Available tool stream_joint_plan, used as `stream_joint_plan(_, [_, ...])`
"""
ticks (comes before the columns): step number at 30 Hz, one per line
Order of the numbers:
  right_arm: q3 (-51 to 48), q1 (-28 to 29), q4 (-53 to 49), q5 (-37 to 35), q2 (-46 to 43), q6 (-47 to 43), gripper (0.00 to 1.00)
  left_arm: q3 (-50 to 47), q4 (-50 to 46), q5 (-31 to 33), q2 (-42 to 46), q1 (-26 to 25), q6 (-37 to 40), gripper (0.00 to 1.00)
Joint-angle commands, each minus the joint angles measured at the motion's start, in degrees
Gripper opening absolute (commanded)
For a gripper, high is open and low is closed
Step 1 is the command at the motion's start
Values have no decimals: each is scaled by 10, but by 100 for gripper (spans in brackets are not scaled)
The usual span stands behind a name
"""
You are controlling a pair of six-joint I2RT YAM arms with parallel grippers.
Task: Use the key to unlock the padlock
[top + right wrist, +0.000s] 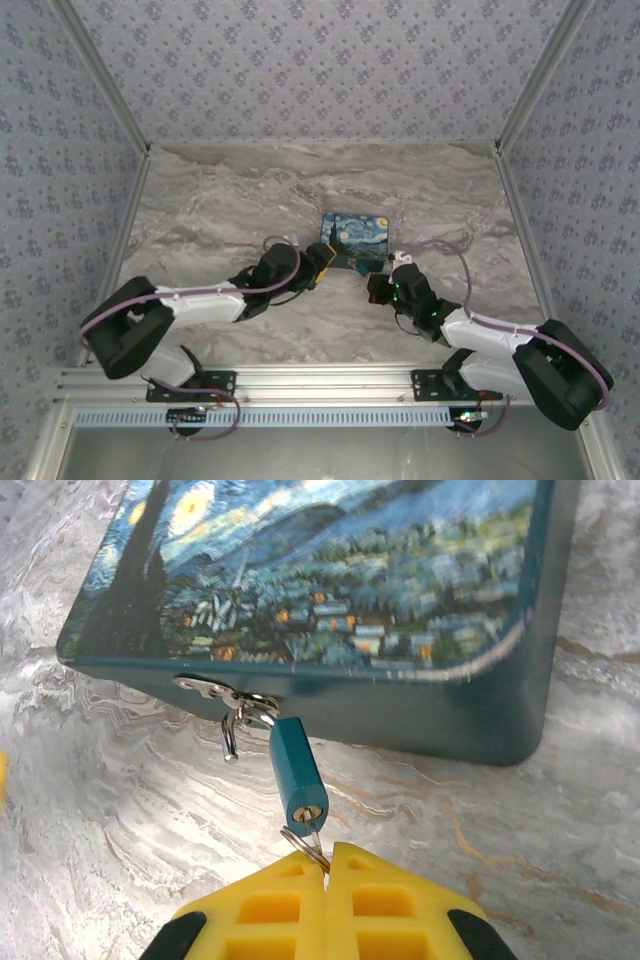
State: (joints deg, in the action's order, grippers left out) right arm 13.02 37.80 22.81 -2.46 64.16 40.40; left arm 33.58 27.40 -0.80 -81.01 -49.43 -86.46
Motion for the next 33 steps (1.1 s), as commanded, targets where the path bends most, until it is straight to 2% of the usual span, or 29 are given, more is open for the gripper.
stream_joint_plan(1, [-8,-13,20,21,2,42,0,28,-157,20,43,32,99,72])
stream_joint_plan(6, [-7,-36,32,57,8,71,0,47,-236,8,76,84,174,85])
stream_joint_plan(12, [-2,-76,58,122,43,123,0,109,-307,-35,56,124,268,89])
stream_joint_plan(25, [9,-100,95,171,150,177,0,219,-302,-118,-85,141,315,89])
stream_joint_plan(33, [12,-108,66,166,150,174,5,278,-292,-154,-164,152,338,90])
